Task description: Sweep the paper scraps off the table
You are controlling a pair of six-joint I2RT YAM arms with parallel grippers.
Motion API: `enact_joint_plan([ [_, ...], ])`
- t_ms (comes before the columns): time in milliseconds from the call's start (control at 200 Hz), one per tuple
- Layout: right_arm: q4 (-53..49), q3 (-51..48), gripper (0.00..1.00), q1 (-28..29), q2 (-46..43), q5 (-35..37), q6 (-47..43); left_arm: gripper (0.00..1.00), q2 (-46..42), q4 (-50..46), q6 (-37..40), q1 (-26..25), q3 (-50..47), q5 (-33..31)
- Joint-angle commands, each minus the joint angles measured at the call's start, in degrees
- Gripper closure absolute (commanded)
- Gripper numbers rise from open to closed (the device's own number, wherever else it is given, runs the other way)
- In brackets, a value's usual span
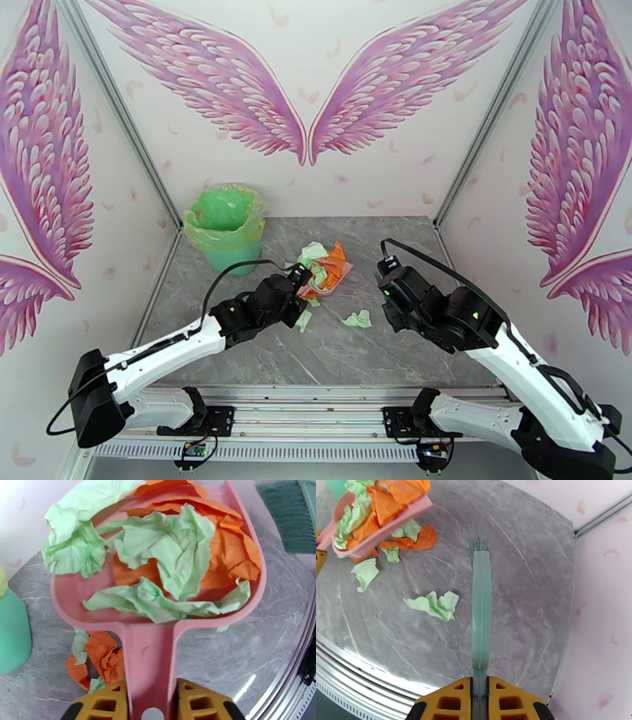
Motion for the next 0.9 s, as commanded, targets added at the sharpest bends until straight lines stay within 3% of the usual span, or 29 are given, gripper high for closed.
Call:
enact_joint_plan([
  [0,2.8,-2.0,1.00,-0.8,-0.7,0.0,1.1,1.00,-2.1,-6.2,2.3,2.1,4.3,1.9],
  [215,6.9,-5.5,1.00,-1.2,0.0,-2.6,0.3,1.00,-2.4,-18.2,5.9,7.4,13.0,1.6],
  [490,11.3,-7.0,1.00,-1.4,2.4,-5.3,-2.0,1.00,-4.7,-25.9,10.1,17.8,22.0,2.8],
  [895,15.1,-8.1,1.00,-2.0,3.7,-8.4,-4.3,1.00,0.5,-34.4,15.3,35.3,33.9,12.0],
])
